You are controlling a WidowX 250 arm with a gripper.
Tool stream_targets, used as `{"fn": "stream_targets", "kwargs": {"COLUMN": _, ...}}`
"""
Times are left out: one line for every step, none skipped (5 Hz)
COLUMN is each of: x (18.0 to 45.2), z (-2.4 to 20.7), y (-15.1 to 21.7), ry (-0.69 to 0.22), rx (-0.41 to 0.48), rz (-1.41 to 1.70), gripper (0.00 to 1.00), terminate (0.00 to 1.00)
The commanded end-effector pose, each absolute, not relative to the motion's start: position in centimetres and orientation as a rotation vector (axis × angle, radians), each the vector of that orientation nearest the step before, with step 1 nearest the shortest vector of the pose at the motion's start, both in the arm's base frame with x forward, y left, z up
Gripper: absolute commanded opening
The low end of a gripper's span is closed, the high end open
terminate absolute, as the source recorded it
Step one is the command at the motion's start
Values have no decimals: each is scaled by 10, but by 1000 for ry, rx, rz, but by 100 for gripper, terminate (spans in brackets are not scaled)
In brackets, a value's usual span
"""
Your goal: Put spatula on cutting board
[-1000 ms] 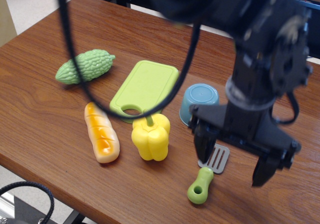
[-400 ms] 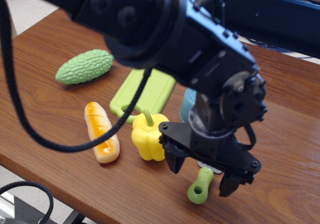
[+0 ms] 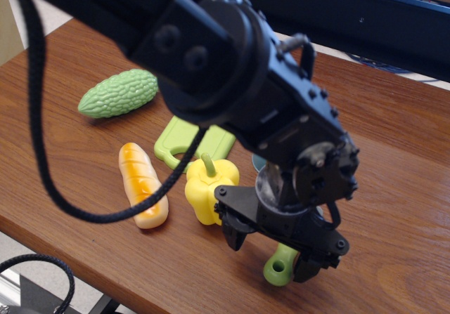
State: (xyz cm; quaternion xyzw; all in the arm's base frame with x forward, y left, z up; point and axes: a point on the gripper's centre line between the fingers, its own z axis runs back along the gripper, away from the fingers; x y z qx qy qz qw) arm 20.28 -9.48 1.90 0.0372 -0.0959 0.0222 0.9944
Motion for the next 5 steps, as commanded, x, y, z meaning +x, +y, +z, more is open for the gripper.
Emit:
{"fn": "stream_targets", "kwargs": {"x": 207, "z": 24, "y": -93, "ry": -216, "rx": 51, "rz": 75, "gripper": 100, "terminate": 0}}
{"fn": "stream_targets", "kwargs": {"x": 209, "z": 21, "y": -90, "ry": -206, "rx": 59, "rz": 83, "gripper": 100, "terminate": 0}}
{"fn": "stream_targets", "kwargs": {"x": 212, "z": 16, "y": -87, "ry": -208, "rx": 69, "rz": 93, "gripper": 100, "terminate": 0}}
{"fn": "stream_targets", "kwargs": {"x": 216, "z": 18, "y": -86, "ry": -197, "rx": 52, "rz": 109, "gripper": 0, "terminate": 0}}
{"fn": "stream_targets", "kwargs": {"x": 218, "z": 35, "y": -86, "ry": -200, "rx": 13, "rz": 118, "gripper": 0, "terminate": 0}}
